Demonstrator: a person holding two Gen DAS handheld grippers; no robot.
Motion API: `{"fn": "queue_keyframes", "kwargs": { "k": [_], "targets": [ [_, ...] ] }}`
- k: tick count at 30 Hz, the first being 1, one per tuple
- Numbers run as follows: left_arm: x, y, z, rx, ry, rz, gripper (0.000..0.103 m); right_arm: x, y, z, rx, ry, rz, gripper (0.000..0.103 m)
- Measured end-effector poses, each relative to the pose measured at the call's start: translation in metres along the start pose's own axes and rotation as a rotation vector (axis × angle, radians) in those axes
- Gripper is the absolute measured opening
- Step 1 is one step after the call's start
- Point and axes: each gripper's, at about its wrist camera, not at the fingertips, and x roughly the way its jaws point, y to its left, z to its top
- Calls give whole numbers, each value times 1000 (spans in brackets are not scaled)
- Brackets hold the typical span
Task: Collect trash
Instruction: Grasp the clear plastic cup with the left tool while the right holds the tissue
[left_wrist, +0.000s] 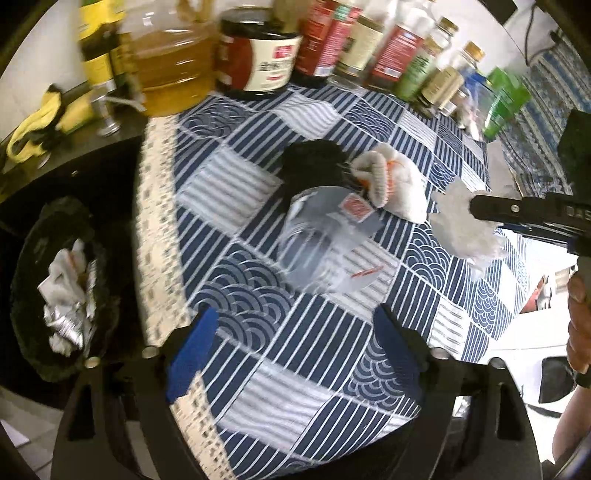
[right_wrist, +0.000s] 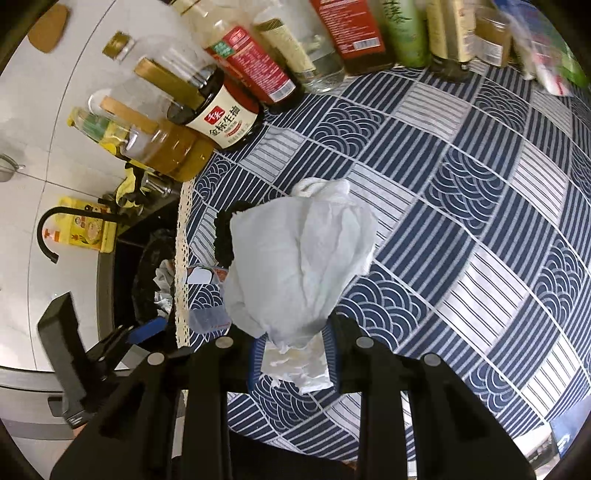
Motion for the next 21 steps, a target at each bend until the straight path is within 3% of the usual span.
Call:
{"fn": "queue_keyframes", "kwargs": {
  "k": [7, 21],
  "targets": [
    [26, -19, 11, 47, -4, -5, 90, -11, -24, -9, 52, -9, 7, 29],
    [56, -16, 34, 1, -64, 32, 90, -15, -48, -9, 69, 2, -2, 30]
  ]
}}
